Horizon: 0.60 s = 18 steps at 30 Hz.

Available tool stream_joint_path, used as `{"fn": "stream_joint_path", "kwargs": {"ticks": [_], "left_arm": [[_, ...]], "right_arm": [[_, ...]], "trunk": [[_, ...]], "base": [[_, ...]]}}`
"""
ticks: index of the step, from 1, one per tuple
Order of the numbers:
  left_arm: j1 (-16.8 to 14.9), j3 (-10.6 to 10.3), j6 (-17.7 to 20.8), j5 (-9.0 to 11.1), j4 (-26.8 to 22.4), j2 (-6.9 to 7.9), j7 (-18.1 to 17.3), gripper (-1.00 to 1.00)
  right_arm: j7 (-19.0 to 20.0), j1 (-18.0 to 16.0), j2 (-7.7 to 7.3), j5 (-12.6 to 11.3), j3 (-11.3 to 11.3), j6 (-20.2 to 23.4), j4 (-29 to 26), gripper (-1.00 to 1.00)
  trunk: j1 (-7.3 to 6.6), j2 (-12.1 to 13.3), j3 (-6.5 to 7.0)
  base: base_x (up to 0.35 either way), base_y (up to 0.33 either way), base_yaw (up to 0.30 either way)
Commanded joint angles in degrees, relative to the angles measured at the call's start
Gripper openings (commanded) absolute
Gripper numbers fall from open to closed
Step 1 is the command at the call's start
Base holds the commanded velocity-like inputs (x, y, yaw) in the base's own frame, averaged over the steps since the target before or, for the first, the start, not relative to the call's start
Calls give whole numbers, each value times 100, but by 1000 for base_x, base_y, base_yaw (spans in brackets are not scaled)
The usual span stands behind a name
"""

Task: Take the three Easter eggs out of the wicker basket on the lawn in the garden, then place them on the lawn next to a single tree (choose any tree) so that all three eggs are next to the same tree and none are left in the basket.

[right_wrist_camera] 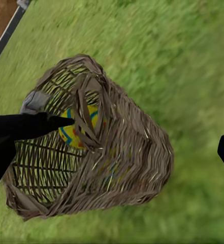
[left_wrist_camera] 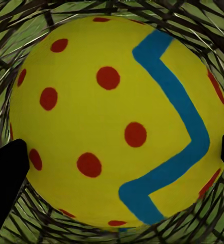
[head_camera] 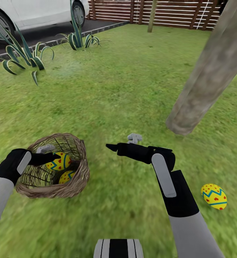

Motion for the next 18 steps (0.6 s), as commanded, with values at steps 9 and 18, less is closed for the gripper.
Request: {"fn": "stream_joint_path", "kwargs": {"ticks": [9, 18], "left_arm": [[-1, 0, 57, -17, -28, 2, -19, -100], [2, -1, 188, -17, -179, 2, -19, -100]], "right_arm": [[13, -1, -2, 23, -1, 25, 2, 100], [7, 9, -19, 35, -9, 134, 6, 100]], "trunk": [[-25, 11, 196], [-48, 23, 395]], "base": [[-141, 0, 0], [-12, 0, 0]]}}
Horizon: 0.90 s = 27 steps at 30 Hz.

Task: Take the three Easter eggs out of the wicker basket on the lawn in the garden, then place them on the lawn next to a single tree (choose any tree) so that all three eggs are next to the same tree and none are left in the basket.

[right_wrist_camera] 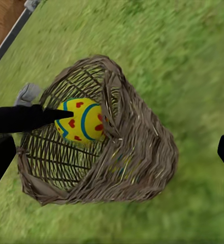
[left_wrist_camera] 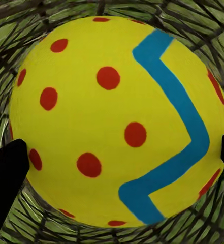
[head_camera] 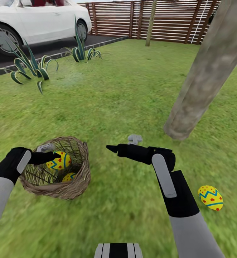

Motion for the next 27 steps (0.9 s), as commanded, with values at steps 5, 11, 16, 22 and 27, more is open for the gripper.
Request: {"fn": "stream_joint_path", "kwargs": {"ticks": [5, 11, 16, 22, 27], "left_arm": [[50, 8, 144, -36, -204, 20, -22, -100], [87, 8, 511, -36, -499, 76, -15, -100], [138, 8, 545, -36, -634, 95, -15, -100], [319, 8, 817, -43, -1289, 97, 10, -100], [459, 8, 889, -42, -1685, 97, 19, -100]], "right_arm": [[-24, -2, -24, 29, -39, 36, 3, 100], [-184, 4, -37, 33, -50, 38, 37, 100], [-208, 19, -35, 48, -46, 38, 63, 100], [-571, 34, -45, 88, -311, 38, 67, 100], [-1062, 61, -84, 114, -330, 38, 51, 100]], "trunk": [[-13, 5, 107], [-29, 13, 240], [-42, 20, 351], [-57, 28, 484], [-70, 35, 594]], "base": [[-5, 0, 0], [-108, 0, 0], [-16, 0, 0], [-53, 0, 0], [-4, 0, 0]]}}
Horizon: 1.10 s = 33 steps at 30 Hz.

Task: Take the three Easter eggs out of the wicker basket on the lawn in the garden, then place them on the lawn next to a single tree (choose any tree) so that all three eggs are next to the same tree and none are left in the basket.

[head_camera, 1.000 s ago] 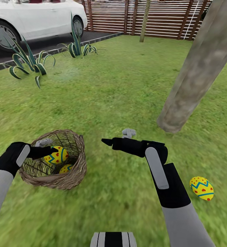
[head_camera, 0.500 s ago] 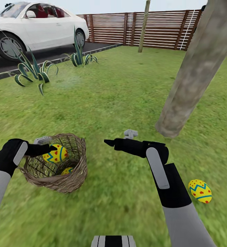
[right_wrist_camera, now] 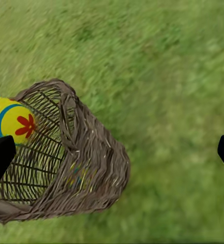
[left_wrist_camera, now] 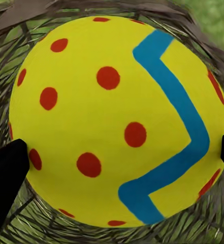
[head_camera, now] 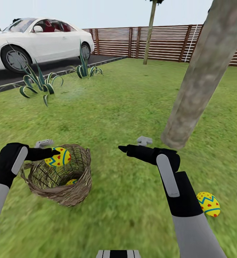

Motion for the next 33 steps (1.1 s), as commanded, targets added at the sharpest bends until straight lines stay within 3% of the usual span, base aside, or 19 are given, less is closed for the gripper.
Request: {"fn": "stream_joint_path", "kwargs": {"ticks": [1, 4, 8, 11, 14, 16, 20, 27, 33], "left_arm": [[18, 13, 79, -63, -97, 5, -49, -100], [114, 54, 213, -64, -425, 55, -49, -100], [301, 84, 213, -185, -887, 194, -48, -100], [329, 87, 213, -243, -1190, 229, -47, -100], [484, 87, 213, -320, -1780, 234, -48, -100], [896, 86, 213, -344, -2429, 210, -48, -100], [1289, 87, 213, -330, -2928, 182, -49, -100], [1499, 97, 213, -312, -3346, 165, -49, -100], [1555, 105, 213, -311, -3443, 160, -49, -100]], "right_arm": [[-94, 2, -16, -51, 0, 17, -2, 100], [-230, 29, -42, -41, 13, 20, 10, 100], [-777, 296, -49, -53, 43, 17, 4, 100], [-870, 468, -50, -39, 49, -17, 7, 100], [-1016, 655, -47, 163, 58, -40, -16, 100], [-1231, 789, -37, 444, 240, -68, -18, 100], [-1425, 1054, -33, 759, 684, -399, 14, 100], [-1439, 1333, -27, 791, 794, -614, -31, 100], [-1403, 1488, -20, 738, 818, -1132, -56, 100]], "trunk": [[-3, 0, 18], [-11, 4, 84], [-21, 9, 173], [-29, 13, 239], [-37, 17, 306], [-42, 20, 350], [-52, 25, 439], [-70, 35, 594], [-86, 43, 727]], "base": [[0, 0, 0], [0, 0, 0], [0, 0, 0], [0, 0, 0], [0, 0, 0], [0, 0, 0], [0, 0, 0], [0, 0, 0], [0, 0, 0]]}}
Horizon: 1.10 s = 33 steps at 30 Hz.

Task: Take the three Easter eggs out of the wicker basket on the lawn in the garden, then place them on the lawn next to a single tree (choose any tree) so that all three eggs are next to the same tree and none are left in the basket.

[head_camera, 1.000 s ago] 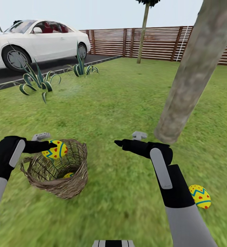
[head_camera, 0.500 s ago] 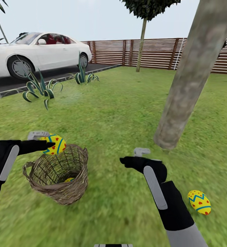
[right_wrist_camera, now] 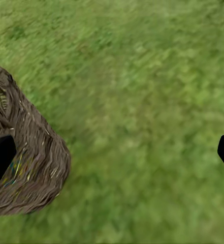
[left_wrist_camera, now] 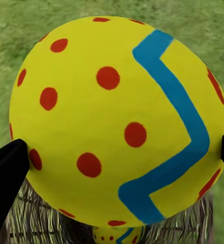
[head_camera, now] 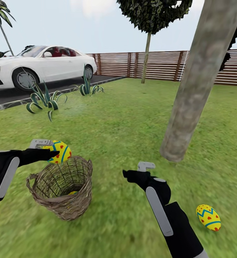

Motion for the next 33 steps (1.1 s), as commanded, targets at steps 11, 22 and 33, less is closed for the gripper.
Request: {"fn": "stream_joint_path", "kwargs": {"ticks": [11, 22, 33], "left_arm": [[15, 82, 25, -6, -15, -2, -35, -100], [15, 124, 25, -5, -21, -2, -35, -100], [16, 120, 25, -5, -24, -2, -35, -100]], "right_arm": [[-55, 1, 0, -69, 16, -42, -6, 100], [-55, 1, 18, -66, 191, -43, 1, 100], [-55, 1, 21, -70, 187, -48, 1, 100]], "trunk": [[-29, 13, 256], [-57, 28, 529], [-86, 42, 795]], "base": [[0, 0, -77], [0, 0, -147], [0, 0, -71]]}}
